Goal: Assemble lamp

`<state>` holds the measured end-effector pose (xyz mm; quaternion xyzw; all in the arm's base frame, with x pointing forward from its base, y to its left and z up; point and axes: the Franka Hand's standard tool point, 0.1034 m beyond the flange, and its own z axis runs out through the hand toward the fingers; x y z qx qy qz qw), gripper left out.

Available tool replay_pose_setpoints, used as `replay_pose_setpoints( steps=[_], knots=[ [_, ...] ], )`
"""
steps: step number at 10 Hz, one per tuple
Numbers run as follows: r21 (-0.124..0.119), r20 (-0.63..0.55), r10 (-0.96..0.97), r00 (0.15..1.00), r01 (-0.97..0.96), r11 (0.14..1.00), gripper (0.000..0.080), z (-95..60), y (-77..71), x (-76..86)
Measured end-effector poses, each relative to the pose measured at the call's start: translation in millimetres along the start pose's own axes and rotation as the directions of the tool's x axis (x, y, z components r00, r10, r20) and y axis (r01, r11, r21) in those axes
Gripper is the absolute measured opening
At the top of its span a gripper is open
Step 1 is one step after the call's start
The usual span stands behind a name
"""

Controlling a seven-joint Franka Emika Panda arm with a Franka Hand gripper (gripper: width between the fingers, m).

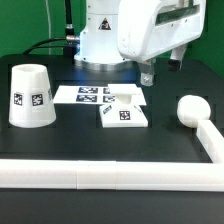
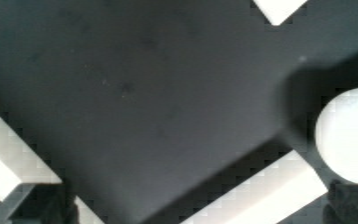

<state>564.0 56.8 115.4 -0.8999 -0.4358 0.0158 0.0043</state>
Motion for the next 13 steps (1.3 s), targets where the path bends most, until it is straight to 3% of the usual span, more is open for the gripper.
replay_pose_setpoints(
  steps=[5, 6, 7, 10, 13],
  knots=[
    [-0.001, 0.000, -0.001, 1.000, 0.001, 1.000, 0.0700, 0.1, 0.3, -0.8],
    [-0.016, -0.011, -0.021, 1.000, 0.021, 1.000, 0.0700, 2.6, 0.4, -14.7],
    [-0.009, 0.004, -0.019, 1.000, 0.019, 1.000, 0.0700, 4.2, -4.8, -38.0],
    [-0.006, 0.008, -0.009, 1.000, 0.009, 1.000, 0.0700, 17.1, -14.2, -81.3],
    [-0.003, 0.010, 0.014, 1.000, -0.014, 1.000, 0.0700, 17.8, -15.0, -80.6]
  ],
)
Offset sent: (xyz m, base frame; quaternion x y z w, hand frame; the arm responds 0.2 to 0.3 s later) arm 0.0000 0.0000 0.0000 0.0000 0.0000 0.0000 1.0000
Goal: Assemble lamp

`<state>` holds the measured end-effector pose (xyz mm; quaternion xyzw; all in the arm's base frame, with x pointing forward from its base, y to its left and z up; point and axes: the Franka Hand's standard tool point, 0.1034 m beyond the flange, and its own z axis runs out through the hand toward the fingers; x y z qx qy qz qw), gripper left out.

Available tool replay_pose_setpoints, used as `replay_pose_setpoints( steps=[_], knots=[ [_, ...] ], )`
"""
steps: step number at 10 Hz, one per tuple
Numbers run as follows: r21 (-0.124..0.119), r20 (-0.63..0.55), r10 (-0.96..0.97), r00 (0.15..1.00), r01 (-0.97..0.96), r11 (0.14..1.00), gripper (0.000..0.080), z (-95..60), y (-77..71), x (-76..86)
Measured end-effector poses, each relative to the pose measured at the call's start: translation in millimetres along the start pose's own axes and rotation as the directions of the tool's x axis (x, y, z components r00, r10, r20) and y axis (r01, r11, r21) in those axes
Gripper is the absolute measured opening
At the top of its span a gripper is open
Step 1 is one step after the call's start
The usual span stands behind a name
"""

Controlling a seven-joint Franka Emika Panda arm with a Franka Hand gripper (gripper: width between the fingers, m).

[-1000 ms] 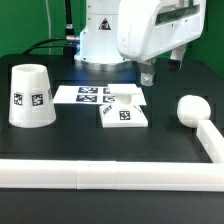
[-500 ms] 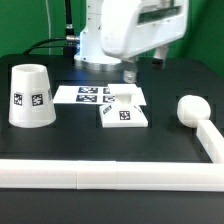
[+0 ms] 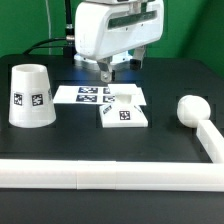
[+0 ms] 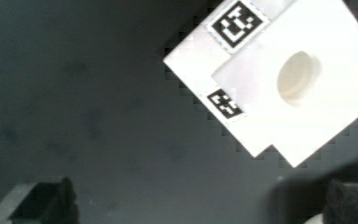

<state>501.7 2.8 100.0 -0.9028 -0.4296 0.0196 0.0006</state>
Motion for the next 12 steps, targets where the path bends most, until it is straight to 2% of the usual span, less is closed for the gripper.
replay_pose_setpoints(
  steps=[4, 5, 7, 12],
  knots=[
    [0.002, -0.002, 0.251, 0.968, -0.251, 0.968, 0.0700, 1.3, -2.9, -0.8],
    [0.004, 0.001, 0.373, 0.928, -0.373, 0.928, 0.0700, 5.0, -11.4, -6.4],
    [0.006, 0.002, 0.478, 0.878, -0.478, 0.878, 0.0700, 8.8, -20.0, -12.6],
    [0.032, 0.000, 0.727, 0.687, -0.727, 0.686, 0.0700, 10.3, -23.1, -8.7]
  ],
)
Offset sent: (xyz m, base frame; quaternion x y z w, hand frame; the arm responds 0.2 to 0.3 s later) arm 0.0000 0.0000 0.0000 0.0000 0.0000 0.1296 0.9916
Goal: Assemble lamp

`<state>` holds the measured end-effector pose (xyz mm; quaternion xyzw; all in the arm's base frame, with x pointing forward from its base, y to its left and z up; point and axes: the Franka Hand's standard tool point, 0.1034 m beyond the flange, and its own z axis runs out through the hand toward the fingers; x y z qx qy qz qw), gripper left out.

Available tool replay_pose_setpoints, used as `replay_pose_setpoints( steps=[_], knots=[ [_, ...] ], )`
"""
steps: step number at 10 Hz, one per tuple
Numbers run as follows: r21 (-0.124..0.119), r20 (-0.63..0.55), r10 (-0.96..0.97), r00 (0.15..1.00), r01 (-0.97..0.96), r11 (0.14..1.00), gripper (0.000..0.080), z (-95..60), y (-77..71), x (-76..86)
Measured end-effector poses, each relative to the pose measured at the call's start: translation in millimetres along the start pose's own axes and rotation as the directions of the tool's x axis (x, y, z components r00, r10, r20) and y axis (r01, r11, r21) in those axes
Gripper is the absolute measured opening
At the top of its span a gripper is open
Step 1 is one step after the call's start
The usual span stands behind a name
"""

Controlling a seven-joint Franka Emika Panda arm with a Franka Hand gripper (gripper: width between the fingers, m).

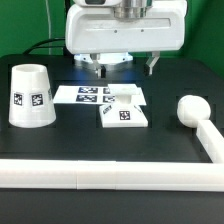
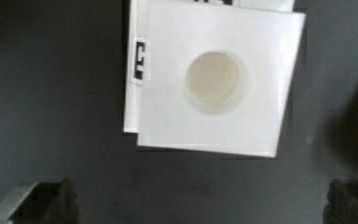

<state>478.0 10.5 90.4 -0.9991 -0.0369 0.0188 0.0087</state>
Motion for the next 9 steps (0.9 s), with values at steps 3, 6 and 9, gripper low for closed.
replay_pose_setpoints(
  steps=[3, 6, 9],
  knots=[
    [0.004, -0.004, -0.023, 1.000, 0.023, 1.000, 0.0700, 9.5, 1.0, -4.7],
    [0.007, -0.012, -0.035, 0.999, 0.035, 0.999, 0.0700, 27.4, 0.4, -6.2],
    [0.010, 0.001, -0.038, 0.999, 0.038, 0.999, 0.0700, 37.6, -1.6, -12.3]
  ],
)
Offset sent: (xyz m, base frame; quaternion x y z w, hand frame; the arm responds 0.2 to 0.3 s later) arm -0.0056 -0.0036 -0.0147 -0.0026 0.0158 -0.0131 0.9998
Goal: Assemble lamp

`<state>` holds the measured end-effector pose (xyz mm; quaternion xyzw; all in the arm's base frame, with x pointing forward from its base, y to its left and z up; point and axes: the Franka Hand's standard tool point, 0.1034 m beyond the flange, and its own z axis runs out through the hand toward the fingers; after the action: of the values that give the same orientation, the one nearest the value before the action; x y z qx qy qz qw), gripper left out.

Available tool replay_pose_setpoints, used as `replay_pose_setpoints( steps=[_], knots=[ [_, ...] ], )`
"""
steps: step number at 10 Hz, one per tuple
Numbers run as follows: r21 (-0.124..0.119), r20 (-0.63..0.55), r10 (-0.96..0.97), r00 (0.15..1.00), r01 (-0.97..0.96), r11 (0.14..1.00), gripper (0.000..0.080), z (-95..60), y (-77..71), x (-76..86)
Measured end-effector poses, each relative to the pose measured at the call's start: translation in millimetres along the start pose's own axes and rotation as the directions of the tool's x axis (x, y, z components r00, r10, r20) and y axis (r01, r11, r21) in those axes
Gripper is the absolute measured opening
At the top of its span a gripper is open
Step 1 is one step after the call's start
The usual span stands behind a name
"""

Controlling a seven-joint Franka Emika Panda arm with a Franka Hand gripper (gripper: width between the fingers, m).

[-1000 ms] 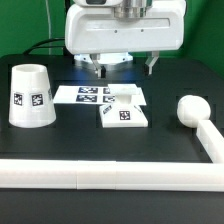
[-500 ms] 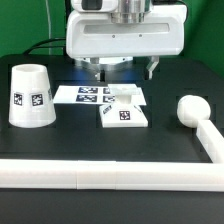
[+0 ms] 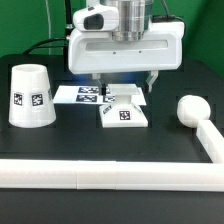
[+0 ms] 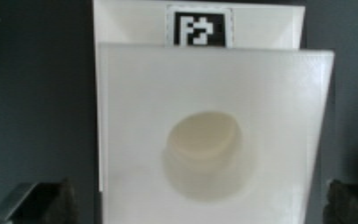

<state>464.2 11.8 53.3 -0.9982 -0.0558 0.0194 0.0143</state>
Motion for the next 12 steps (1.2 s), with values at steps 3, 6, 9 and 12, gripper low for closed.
replay_pose_setpoints(
  steps=[3, 6, 9, 12],
  knots=[
    [0.016, 0.012, 0.005, 1.000, -0.005, 1.000, 0.0700, 5.0, 1.4, -6.6],
    [0.016, 0.012, 0.003, 1.000, -0.004, 1.000, 0.0532, 4.6, 0.6, -6.8],
    [0.016, 0.012, 0.003, 1.000, -0.004, 1.000, 0.0532, 4.6, 0.6, -6.7],
    [0.017, 0.010, 0.001, 1.000, -0.002, 1.000, 0.0532, 4.8, -1.8, -3.5]
  ],
)
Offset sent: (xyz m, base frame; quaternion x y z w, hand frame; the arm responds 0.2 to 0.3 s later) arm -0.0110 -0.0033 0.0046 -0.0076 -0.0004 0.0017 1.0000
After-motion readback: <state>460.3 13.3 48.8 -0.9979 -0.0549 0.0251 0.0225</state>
